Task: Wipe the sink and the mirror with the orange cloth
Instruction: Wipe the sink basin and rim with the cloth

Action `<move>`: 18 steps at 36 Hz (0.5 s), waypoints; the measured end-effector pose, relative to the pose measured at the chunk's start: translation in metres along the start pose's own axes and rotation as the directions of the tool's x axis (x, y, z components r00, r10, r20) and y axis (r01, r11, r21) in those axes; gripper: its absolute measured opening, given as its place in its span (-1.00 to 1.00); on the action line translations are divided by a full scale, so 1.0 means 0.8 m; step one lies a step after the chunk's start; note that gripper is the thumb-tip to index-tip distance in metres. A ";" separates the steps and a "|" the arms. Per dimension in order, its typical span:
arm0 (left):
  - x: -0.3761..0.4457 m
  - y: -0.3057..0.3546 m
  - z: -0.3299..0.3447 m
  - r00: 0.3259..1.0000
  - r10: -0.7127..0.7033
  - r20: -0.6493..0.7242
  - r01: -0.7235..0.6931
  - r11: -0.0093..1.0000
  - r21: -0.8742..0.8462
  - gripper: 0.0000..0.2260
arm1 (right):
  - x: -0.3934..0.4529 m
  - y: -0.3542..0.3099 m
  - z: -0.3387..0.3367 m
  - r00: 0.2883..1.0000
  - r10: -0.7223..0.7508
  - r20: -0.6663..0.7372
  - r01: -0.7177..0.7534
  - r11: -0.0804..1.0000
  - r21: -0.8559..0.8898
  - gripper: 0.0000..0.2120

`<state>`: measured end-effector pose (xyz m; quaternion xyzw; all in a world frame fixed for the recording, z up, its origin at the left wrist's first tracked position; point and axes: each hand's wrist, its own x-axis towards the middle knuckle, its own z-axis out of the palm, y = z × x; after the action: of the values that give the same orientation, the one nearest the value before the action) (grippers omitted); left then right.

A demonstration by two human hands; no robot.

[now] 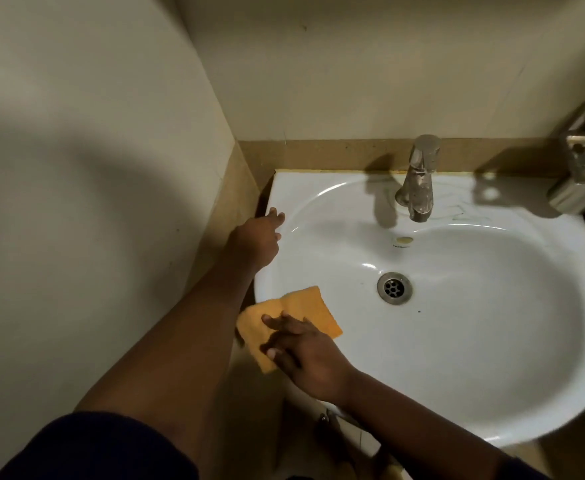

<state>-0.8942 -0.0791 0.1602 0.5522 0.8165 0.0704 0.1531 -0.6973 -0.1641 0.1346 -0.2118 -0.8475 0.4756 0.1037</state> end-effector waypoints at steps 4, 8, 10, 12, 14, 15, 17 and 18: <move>-0.021 -0.004 0.013 0.999 -0.008 -0.033 0.009 1.000 0.023 -0.55 | -0.006 -0.014 0.004 0.968 0.195 -0.158 -0.176 0.977 0.123 -0.73; -0.040 -0.004 0.025 0.996 0.003 -0.092 -0.002 1.000 0.005 -0.53 | 0.028 -0.019 0.019 0.925 0.324 -0.198 -0.341 0.938 -0.059 -0.37; -0.051 -0.006 0.032 0.993 0.015 -0.116 -0.016 1.000 -0.012 -0.54 | 0.043 -0.023 0.026 0.901 0.408 -0.147 -0.416 0.909 -0.024 -0.31; -0.065 -0.007 0.040 0.987 0.037 -0.154 -0.042 0.999 -0.030 -0.55 | 0.052 -0.025 0.032 0.892 0.443 -0.088 -0.449 0.891 -0.073 -0.30; -0.077 -0.006 0.047 0.986 0.030 -0.166 -0.035 0.999 -0.031 -0.54 | 0.050 -0.024 0.032 0.896 0.443 -0.031 -0.443 0.890 -0.109 -0.31; -0.083 -0.004 0.050 0.988 0.014 -0.156 -0.017 1.000 -0.022 -0.53 | 0.045 -0.024 0.029 0.902 0.432 0.002 -0.429 0.896 -0.117 -0.31; -0.094 -0.001 0.056 0.987 -0.038 -0.153 0.036 0.999 -0.017 -0.53 | 0.029 -0.020 0.024 0.915 0.396 0.069 -0.384 0.912 -0.141 -0.33; -0.100 0.002 0.058 0.985 -0.066 -0.163 0.064 0.998 -0.018 -0.55 | 0.017 -0.020 0.022 0.921 0.377 0.099 -0.359 0.919 -0.160 -0.33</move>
<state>-0.8502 -0.1554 0.1304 0.5168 0.8433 0.1156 0.0916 -0.7202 -0.1782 0.1386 -0.3434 -0.8283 0.4391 -0.0571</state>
